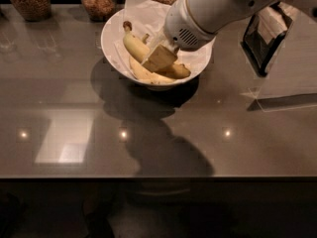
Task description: Pick banana from white bowl
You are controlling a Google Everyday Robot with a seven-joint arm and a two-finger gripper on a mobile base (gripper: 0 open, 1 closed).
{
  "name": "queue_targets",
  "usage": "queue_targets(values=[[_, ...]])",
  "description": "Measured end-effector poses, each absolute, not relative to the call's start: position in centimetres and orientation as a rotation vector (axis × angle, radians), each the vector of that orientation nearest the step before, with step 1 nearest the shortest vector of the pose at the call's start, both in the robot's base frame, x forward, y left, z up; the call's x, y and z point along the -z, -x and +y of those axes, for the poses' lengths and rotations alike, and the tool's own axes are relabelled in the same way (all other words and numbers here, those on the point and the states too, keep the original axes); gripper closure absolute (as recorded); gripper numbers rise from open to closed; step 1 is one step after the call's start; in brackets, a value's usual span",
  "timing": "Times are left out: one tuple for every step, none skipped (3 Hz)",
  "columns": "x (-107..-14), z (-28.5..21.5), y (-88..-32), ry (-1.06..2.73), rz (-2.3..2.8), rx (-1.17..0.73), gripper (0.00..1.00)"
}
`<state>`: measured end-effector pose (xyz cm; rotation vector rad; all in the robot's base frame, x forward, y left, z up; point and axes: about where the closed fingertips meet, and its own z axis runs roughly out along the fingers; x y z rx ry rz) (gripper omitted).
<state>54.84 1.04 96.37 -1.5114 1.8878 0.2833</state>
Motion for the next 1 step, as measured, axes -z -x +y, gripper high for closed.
queue_targets(values=[[-98.56,0.76,-51.82,1.541,1.857,-0.291,1.00]])
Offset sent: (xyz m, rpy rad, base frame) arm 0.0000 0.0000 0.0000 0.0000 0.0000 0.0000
